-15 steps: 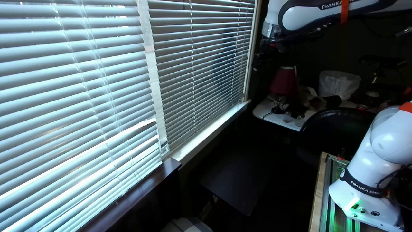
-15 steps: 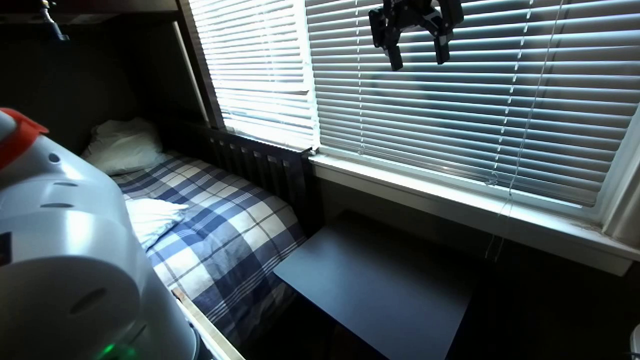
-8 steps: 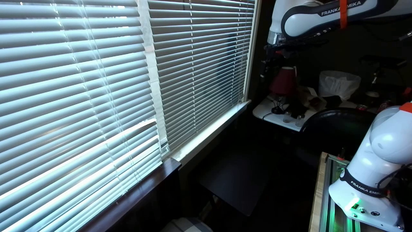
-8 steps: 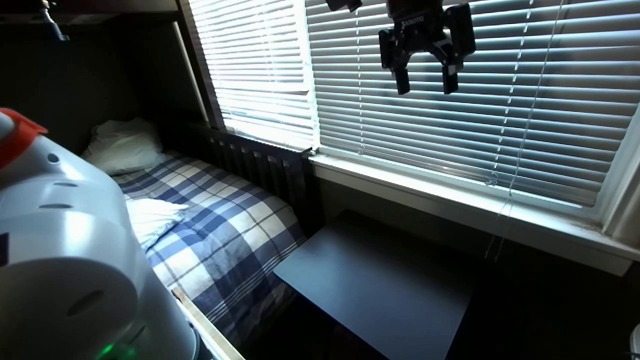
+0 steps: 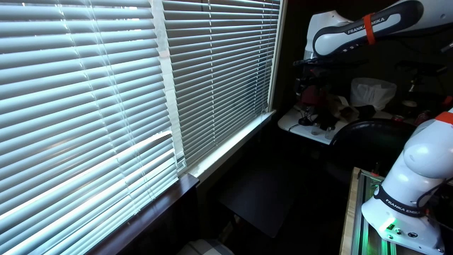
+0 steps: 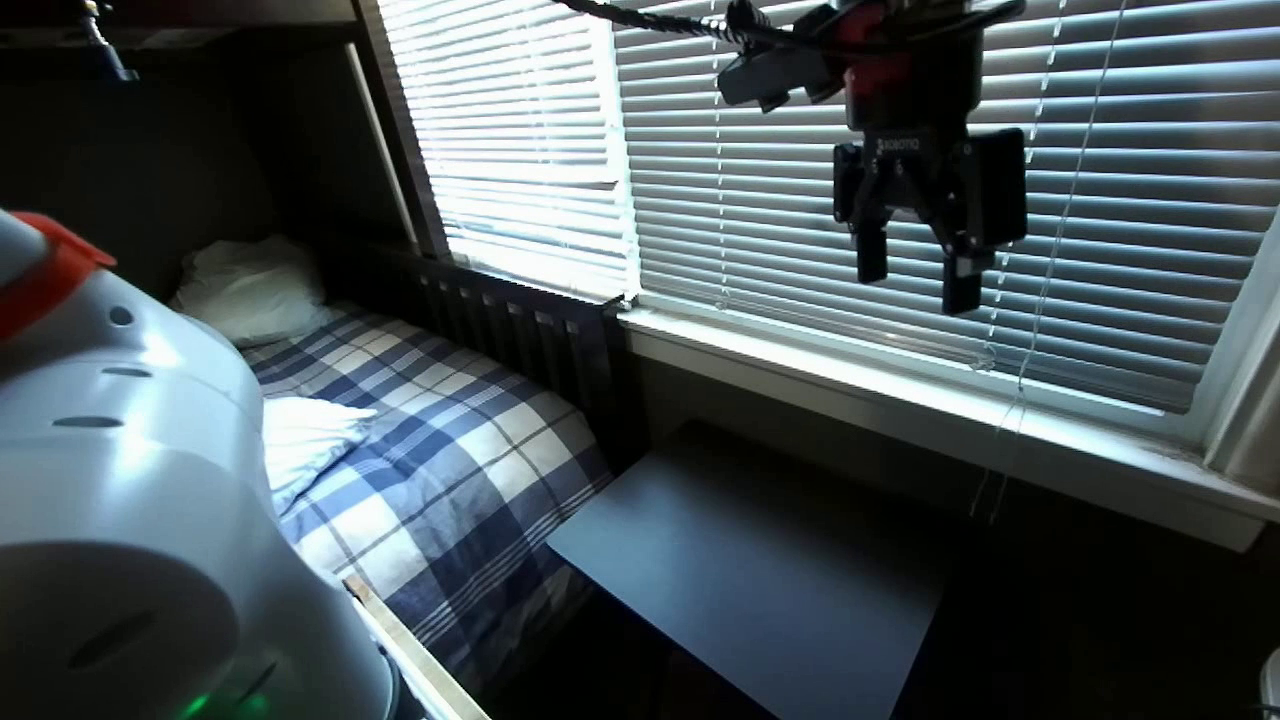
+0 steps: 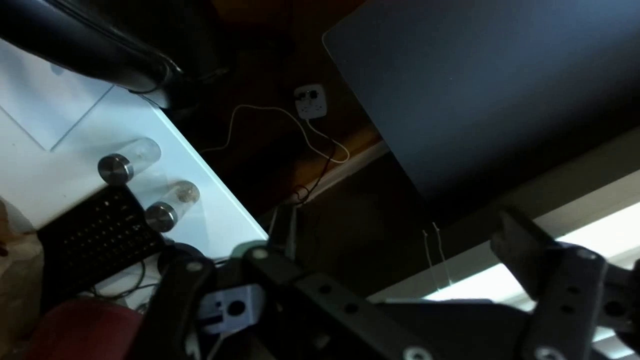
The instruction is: Put the bottle to the left
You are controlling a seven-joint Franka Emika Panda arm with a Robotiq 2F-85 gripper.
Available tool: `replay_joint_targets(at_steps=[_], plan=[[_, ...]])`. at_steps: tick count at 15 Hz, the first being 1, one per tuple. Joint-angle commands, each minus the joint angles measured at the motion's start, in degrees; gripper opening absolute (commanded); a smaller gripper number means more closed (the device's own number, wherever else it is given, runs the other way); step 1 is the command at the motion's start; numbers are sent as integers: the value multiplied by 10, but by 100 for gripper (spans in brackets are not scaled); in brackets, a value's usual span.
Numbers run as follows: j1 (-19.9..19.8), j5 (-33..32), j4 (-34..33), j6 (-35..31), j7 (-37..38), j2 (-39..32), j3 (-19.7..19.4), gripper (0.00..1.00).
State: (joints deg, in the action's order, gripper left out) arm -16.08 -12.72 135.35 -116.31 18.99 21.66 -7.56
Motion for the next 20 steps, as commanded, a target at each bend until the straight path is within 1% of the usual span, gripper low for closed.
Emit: replay_joint_targets(at_steps=[1,3,7,10,11,13,17,20], plan=[[-28,-22,10,-35,56,-40,-11,100],[-42,-25,8,-61,75,-69,-24,100],[-59,-34,-3,-178,71,-137,-56,100],[-69,-44,-20,-225,83,-194,-77,100],[-70,-47,-26,-228,85,-211,-84,100],[-68,-48,-43,-209,105,-247,-100,100],[-58,-90,-75,-196,191,-314,-139,100],[-54,-82,-92,-205,223,-356,-164,100]])
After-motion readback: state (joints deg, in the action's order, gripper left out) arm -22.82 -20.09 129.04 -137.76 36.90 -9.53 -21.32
